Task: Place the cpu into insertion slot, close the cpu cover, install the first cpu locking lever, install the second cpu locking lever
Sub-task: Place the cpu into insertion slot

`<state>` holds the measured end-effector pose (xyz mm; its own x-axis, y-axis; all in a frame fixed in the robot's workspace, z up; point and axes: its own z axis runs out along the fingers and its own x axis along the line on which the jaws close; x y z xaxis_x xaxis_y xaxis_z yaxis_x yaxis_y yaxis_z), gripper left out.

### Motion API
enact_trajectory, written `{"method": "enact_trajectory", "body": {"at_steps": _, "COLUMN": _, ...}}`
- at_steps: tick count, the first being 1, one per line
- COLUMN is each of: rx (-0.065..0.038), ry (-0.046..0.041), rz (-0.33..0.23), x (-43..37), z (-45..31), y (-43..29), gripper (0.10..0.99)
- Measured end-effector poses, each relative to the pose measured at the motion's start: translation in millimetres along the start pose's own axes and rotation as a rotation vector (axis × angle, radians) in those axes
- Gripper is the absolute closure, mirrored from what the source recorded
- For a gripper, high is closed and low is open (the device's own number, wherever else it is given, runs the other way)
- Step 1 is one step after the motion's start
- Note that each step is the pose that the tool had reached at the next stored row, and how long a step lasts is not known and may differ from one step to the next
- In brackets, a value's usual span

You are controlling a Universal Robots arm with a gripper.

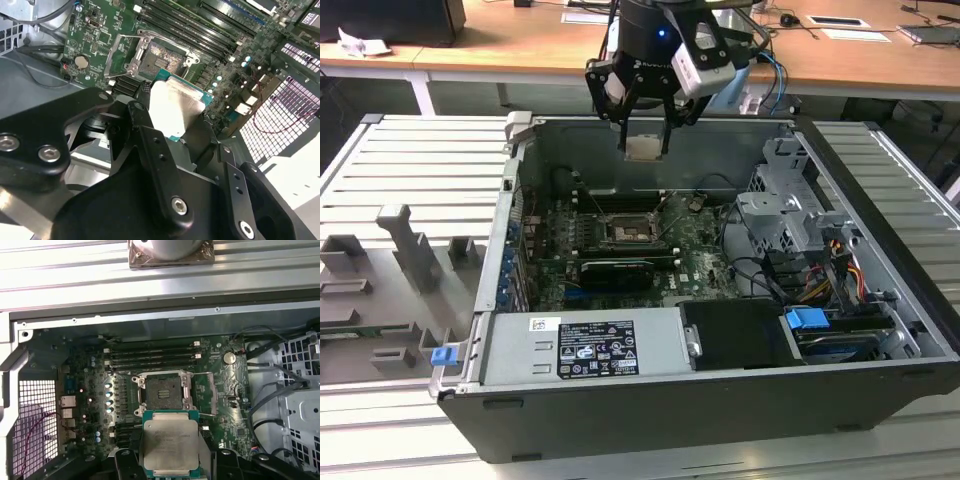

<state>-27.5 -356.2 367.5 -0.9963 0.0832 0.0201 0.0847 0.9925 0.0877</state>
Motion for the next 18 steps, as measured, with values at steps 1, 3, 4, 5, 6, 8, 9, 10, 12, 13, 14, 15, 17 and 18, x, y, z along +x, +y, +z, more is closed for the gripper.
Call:
{"method": "enact_trajectory", "body": {"at_steps": 1, "rx": 0.000, "ry": -0.0004, "rz": 0.005, "x": 0.0, "z": 0.2, "y": 0.0, "gripper": 0.557}}
{"method": "enact_trajectory", "body": {"at_steps": 3, "rx": 0.000, "ry": -0.0021, "rz": 0.024, "x": 0.0, "z": 0.4, "y": 0.0, "gripper": 0.557}}
{"method": "enact_trajectory", "body": {"at_steps": 4, "rx": 0.000, "ry": -0.0032, "rz": 0.036, "x": 0.0, "z": 0.5, "y": 0.0, "gripper": 0.557}}
{"method": "enact_trajectory", "body": {"at_steps": 5, "rx": -0.001, "ry": -0.0055, "rz": 0.062, "x": 0.0, "z": 0.9, "y": -0.1, "gripper": 0.557}}
{"method": "enact_trajectory", "body": {"at_steps": 6, "rx": -0.001, "ry": -0.0063, "rz": 0.071, "x": 0.0, "z": 1.0, "y": -0.1, "gripper": 0.557}}
{"method": "enact_trajectory", "body": {"at_steps": 8, "rx": -0.001, "ry": -0.0082, "rz": 0.093, "x": 0.0, "z": 1.3, "y": -0.1, "gripper": 0.557}}
{"method": "enact_trajectory", "body": {"at_steps": 9, "rx": -0.002, "ry": -0.0087, "rz": 0.098, "x": 0.0, "z": 1.4, "y": -0.1, "gripper": 0.557}}
{"method": "enact_trajectory", "body": {"at_steps": 10, "rx": -0.002, "ry": -0.0097, "rz": 0.110, "x": 0.0, "z": 1.6, "y": -0.1, "gripper": 0.557}}
{"method": "enact_trajectory", "body": {"at_steps": 12, "rx": -0.002, "ry": -0.0110, "rz": 0.124, "x": 0.0, "z": 1.8, "y": -0.1, "gripper": 0.557}}
{"method": "enact_trajectory", "body": {"at_steps": 13, "rx": -0.002, "ry": -0.0118, "rz": 0.133, "x": 0.0, "z": 1.9, "y": -0.1, "gripper": 0.557}}
{"method": "enact_trajectory", "body": {"at_steps": 14, "rx": -0.002, "ry": -0.0123, "rz": 0.140, "x": 0.0, "z": 2.0, "y": -0.2, "gripper": 0.557}}
{"method": "enact_trajectory", "body": {"at_steps": 15, "rx": -0.003, "ry": -0.0133, "rz": 0.151, "x": 0.0, "z": 2.2, "y": -0.2, "gripper": 0.557}}
{"method": "enact_trajectory", "body": {"at_steps": 17, "rx": -0.003, "ry": -0.0149, "rz": 0.168, "x": 0.0, "z": 2.3, "y": -0.2, "gripper": 0.557}}
{"method": "enact_trajectory", "body": {"at_steps": 18, "rx": -0.003, "ry": -0.0155, "rz": 0.176, "x": 0.0, "z": 2.4, "y": -0.2, "gripper": 0.557}}
